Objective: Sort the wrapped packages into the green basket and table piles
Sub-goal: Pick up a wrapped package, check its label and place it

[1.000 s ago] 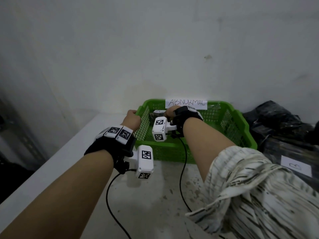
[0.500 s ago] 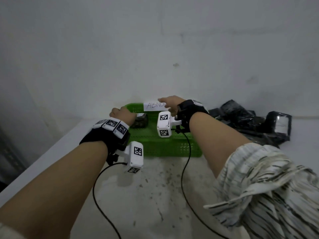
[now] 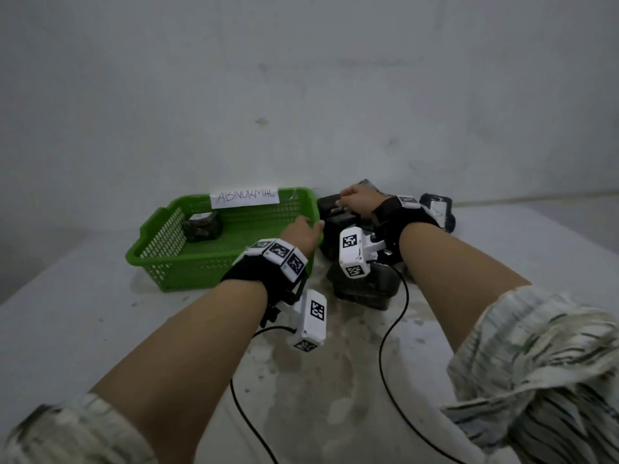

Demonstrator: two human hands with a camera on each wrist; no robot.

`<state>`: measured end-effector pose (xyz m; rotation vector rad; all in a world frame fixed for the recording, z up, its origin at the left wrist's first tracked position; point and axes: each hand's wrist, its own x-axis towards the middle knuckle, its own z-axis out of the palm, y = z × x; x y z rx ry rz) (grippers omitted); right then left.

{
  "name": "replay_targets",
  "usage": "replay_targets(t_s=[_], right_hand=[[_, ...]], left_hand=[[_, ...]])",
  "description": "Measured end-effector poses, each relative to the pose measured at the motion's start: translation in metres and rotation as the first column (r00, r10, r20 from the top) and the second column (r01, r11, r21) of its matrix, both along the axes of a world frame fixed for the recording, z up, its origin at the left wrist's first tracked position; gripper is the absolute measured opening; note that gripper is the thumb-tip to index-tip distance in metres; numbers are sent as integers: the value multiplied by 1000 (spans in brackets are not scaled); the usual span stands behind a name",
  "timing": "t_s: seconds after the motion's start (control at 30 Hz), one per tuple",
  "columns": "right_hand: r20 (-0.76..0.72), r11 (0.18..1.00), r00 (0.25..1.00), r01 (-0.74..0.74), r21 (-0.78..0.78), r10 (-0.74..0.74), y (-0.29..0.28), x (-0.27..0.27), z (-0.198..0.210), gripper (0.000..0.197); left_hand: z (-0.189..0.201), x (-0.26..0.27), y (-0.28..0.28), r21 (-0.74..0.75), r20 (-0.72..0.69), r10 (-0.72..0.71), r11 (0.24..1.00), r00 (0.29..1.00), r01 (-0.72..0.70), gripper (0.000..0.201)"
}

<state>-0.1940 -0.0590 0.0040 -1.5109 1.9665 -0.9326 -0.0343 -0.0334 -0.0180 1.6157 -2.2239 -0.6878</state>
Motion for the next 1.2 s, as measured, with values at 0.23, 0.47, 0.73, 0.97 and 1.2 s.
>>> replay_targets(t_s=[0.23,0.47,0.73,0.97,1.2], right_hand=[[-52,997,998,-39,59,42,-2,-20,-17,48],[-364,979,909,-194,59,202,-22,-2,-2,60],[-725,979,660,-105,172,198,-39,7,-10,48],[-644,988,749,-119,100,156,-28,-11,-9,31],[-96,952,981,138,-272,-170,1,-20,-5,27]], left_hand=[[-2,-8,-1,55,147,-60,997,987,52,47],[-1,-12,-7,148,102,-27,989,994,12,45],[-4,-8,-7,127,152,-62,991,986,43,47],[-5,-6,-4,52,176,-72,997,982,64,49],[-7,-6,-2,26,151,-66,998,986,63,48]])
